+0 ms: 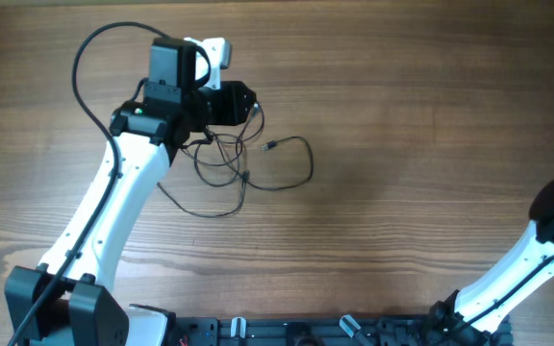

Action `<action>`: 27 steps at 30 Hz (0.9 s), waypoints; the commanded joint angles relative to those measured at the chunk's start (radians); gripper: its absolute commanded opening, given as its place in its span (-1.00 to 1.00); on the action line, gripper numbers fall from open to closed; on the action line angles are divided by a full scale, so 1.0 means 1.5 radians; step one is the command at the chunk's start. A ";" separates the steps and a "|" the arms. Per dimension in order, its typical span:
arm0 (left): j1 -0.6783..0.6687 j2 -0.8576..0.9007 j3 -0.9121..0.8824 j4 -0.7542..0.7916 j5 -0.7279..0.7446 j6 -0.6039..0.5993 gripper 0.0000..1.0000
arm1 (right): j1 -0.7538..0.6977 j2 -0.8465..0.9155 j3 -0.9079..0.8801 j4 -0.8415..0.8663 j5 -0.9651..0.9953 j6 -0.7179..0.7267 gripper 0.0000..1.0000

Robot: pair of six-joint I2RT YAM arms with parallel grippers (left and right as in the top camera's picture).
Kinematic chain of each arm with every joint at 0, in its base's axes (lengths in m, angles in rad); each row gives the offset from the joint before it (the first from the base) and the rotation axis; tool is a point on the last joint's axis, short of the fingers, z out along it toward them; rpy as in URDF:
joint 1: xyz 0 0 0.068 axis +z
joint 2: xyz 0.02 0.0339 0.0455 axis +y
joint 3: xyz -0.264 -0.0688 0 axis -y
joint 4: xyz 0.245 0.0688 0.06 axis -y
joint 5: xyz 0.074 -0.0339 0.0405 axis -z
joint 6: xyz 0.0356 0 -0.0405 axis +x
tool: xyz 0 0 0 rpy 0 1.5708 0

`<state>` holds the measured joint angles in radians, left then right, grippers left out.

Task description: Untangle cables

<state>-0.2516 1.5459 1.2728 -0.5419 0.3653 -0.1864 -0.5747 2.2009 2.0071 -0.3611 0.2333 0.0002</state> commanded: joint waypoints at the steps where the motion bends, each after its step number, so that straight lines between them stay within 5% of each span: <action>1: -0.026 0.004 0.003 0.005 0.002 -0.006 -0.08 | -0.030 0.062 0.025 0.006 -0.001 -0.025 -0.91; 27: -0.067 0.004 0.003 0.004 0.000 -0.001 -0.07 | -0.043 0.167 0.025 0.030 -0.171 0.003 -0.91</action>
<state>-0.3470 1.5463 1.2728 -0.5381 0.3645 -0.1864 -0.6434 2.4222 2.0174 -0.3202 0.0067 -0.0078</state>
